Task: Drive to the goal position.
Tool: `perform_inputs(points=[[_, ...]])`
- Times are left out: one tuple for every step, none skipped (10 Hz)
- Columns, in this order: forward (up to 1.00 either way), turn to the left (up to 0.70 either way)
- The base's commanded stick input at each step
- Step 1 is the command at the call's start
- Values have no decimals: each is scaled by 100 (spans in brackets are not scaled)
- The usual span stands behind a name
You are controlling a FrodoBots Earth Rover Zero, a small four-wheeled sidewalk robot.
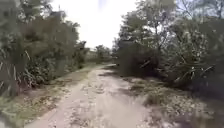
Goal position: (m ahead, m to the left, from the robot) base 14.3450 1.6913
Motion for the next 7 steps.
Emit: perform_inputs(points=[[85,0],[85,0],[85,0],[85,0],[85,0],[85,0],[85,0]])
